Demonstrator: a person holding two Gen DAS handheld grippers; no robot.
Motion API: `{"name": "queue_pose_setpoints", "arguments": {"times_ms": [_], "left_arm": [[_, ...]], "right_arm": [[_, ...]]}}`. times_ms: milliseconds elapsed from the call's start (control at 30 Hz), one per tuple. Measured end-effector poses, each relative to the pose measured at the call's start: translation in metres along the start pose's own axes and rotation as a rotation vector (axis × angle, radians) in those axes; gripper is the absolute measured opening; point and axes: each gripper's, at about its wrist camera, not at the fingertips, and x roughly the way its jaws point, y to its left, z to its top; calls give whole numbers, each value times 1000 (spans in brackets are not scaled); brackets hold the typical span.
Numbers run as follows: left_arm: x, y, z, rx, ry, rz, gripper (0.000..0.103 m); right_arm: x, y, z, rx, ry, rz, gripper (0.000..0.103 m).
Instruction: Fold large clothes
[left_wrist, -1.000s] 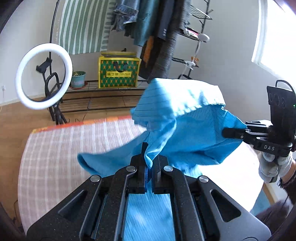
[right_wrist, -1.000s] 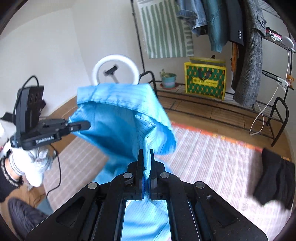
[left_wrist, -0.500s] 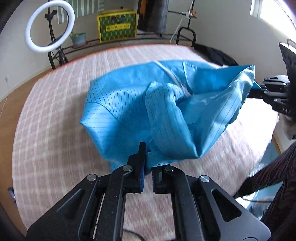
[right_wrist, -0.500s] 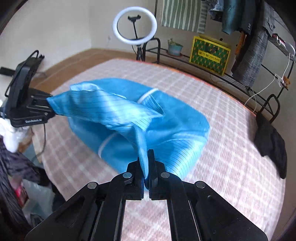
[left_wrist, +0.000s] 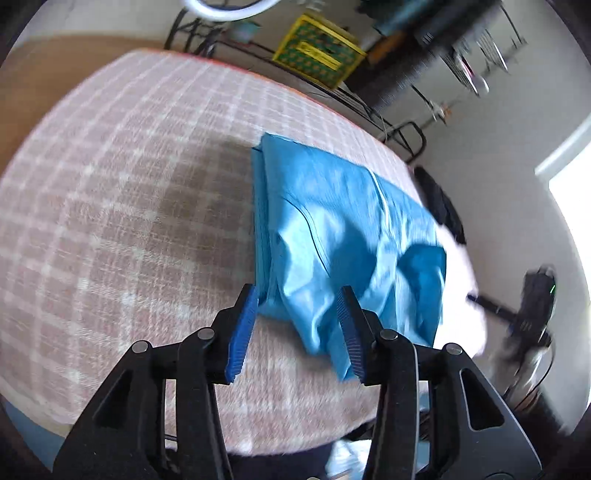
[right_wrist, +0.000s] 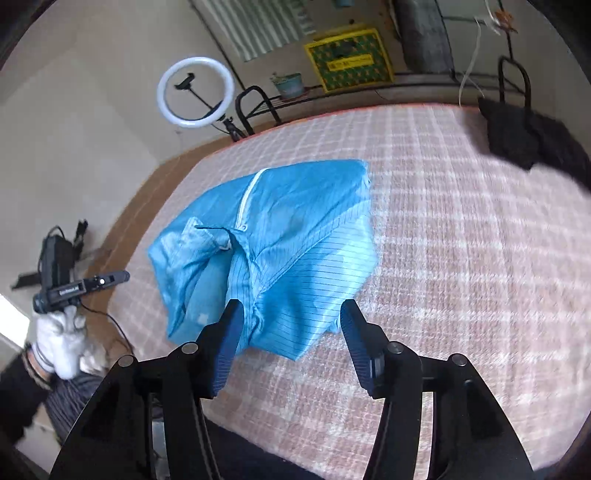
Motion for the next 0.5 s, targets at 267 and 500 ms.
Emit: {"name": "queue_pose_setpoints", "arguments": {"times_ms": [267, 500], "left_arm": [[61, 36, 13, -243, 108, -126, 46], [59, 23, 14, -241, 104, -209, 2]], "right_arm": [[61, -22, -7, 187, 121, 70, 55], [75, -32, -5, 338, 118, 253, 2]]}}
